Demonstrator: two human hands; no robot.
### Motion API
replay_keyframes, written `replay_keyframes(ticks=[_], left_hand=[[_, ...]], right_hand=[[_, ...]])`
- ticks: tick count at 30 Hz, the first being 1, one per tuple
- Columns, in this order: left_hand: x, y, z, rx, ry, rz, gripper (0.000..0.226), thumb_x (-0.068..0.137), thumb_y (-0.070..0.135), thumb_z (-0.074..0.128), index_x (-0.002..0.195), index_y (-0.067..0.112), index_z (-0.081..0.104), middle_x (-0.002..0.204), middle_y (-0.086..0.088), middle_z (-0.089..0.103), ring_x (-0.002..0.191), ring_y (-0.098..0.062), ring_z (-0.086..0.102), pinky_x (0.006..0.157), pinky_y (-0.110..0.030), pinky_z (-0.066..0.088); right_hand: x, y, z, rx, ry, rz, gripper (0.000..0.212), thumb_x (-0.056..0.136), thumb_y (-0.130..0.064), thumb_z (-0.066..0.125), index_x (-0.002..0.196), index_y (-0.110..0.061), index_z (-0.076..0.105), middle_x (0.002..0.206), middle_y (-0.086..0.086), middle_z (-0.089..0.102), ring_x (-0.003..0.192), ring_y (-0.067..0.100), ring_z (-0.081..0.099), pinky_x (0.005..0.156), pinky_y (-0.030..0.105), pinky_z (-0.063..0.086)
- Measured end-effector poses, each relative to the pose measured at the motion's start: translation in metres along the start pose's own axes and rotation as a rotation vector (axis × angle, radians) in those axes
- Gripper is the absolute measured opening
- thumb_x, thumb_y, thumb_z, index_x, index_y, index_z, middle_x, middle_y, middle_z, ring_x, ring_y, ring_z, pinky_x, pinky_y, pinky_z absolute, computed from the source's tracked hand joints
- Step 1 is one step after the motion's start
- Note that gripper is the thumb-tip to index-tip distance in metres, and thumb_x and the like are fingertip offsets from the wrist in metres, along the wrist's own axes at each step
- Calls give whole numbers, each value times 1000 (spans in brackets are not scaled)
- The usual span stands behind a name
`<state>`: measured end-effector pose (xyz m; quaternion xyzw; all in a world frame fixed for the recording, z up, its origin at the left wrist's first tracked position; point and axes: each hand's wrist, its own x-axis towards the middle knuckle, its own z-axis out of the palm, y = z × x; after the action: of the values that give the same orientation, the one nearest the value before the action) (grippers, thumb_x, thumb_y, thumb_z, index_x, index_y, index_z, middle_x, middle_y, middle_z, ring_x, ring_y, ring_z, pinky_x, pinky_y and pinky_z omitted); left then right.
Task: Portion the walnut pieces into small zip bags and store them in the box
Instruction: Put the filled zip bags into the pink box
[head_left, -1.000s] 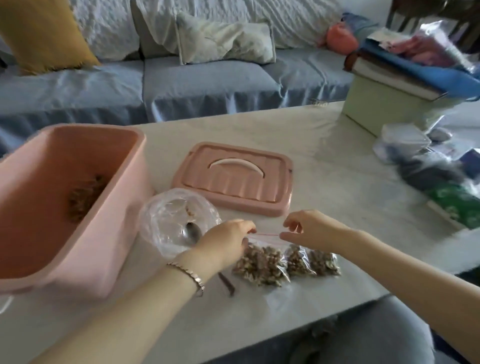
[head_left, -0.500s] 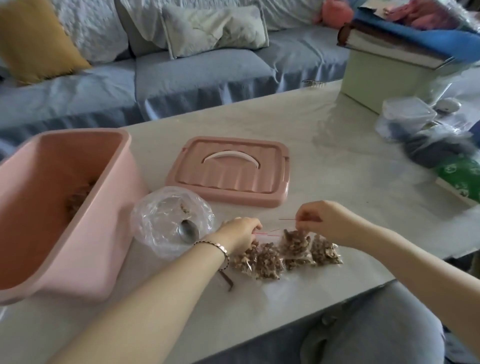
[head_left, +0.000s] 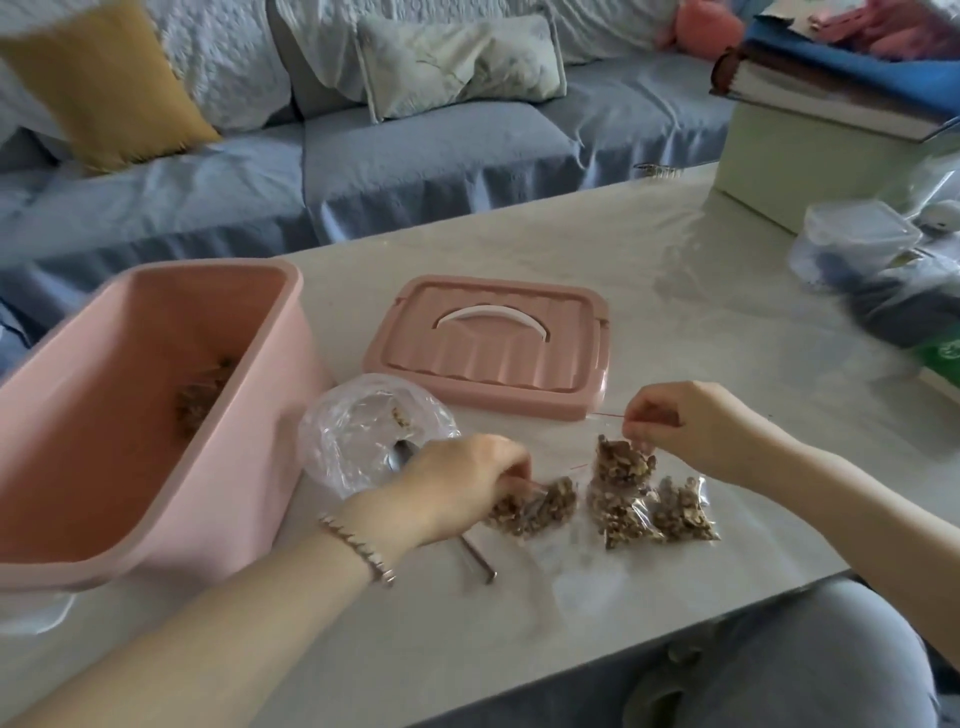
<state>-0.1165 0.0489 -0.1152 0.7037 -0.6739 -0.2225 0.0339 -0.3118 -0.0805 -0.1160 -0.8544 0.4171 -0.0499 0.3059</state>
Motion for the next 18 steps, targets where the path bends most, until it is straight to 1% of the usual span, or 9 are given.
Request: replay_keyframes(ticks=[3, 6, 8, 10, 12, 13, 14, 16, 18], left_hand=[[-40, -12, -36, 20, 297, -2, 16, 93, 33, 50, 94, 21, 61, 96, 8, 65, 90, -15, 58, 77, -32, 44], [-81, -34, -77, 18, 607, -31, 8, 91, 25, 55, 88, 21, 60, 82, 12, 64, 74, -13, 60, 62, -29, 45], [-108, -59, -101, 56, 792, -47, 10, 92, 26, 54, 89, 18, 60, 81, 10, 62, 70, -13, 59, 59, -28, 44], [-133, -88, -119, 79, 917, -112, 14, 93, 26, 52, 92, 15, 61, 82, 9, 57, 62, -7, 53, 56, -24, 39], [-153, -120, -130, 77, 962, -211, 14, 91, 21, 54, 93, 10, 62, 80, 9, 54, 56, 2, 44, 54, -16, 33], [-161, -137, -132, 59, 961, -260, 14, 90, 20, 55, 93, 9, 63, 79, 8, 55, 55, 2, 44, 54, -17, 33], [-168, -153, -133, 33, 949, -307, 14, 90, 21, 56, 94, 9, 63, 79, 7, 59, 56, -2, 48, 54, -22, 37], [-179, -183, -130, -21, 884, -388, 14, 90, 24, 56, 94, 13, 63, 82, 2, 66, 65, -16, 60, 61, -34, 46], [-184, -205, -124, -47, 795, -452, 11, 91, 26, 55, 94, 18, 63, 85, 1, 68, 75, -20, 63, 68, -39, 49]], right_hand=[[9, -34, -2, -41, 45, -70, 7, 85, -24, 62, 79, -25, 64, 75, -6, 67, 74, 16, 62, 72, 32, 49], [21, -81, -2, -56, 111, -168, 6, 86, -26, 62, 81, -22, 65, 72, -7, 63, 69, 15, 57, 66, 30, 45], [29, -119, 0, -28, 169, -242, 14, 85, -29, 63, 76, -19, 63, 65, -8, 60, 61, 14, 53, 61, 30, 43], [39, -160, 4, 34, 218, -318, 16, 85, -29, 63, 79, -14, 65, 68, -2, 64, 64, 20, 57, 64, 33, 47], [52, -202, 13, 84, 227, -377, 14, 85, -26, 62, 84, -13, 67, 74, -1, 66, 70, 20, 59, 69, 35, 47], [60, -223, 19, 95, 232, -406, 14, 86, -25, 62, 86, -12, 67, 75, -1, 66, 72, 20, 58, 70, 34, 48], [69, -243, 26, 97, 236, -435, 13, 86, -24, 61, 87, -12, 67, 77, 0, 66, 73, 20, 59, 72, 35, 48], [91, -281, 44, 101, 224, -477, 14, 85, -24, 61, 85, -12, 66, 80, 2, 68, 76, 22, 60, 72, 36, 50], [114, -312, 65, 74, 162, -479, 21, 86, -27, 59, 80, -8, 65, 77, 6, 69, 72, 24, 61, 68, 33, 49]])
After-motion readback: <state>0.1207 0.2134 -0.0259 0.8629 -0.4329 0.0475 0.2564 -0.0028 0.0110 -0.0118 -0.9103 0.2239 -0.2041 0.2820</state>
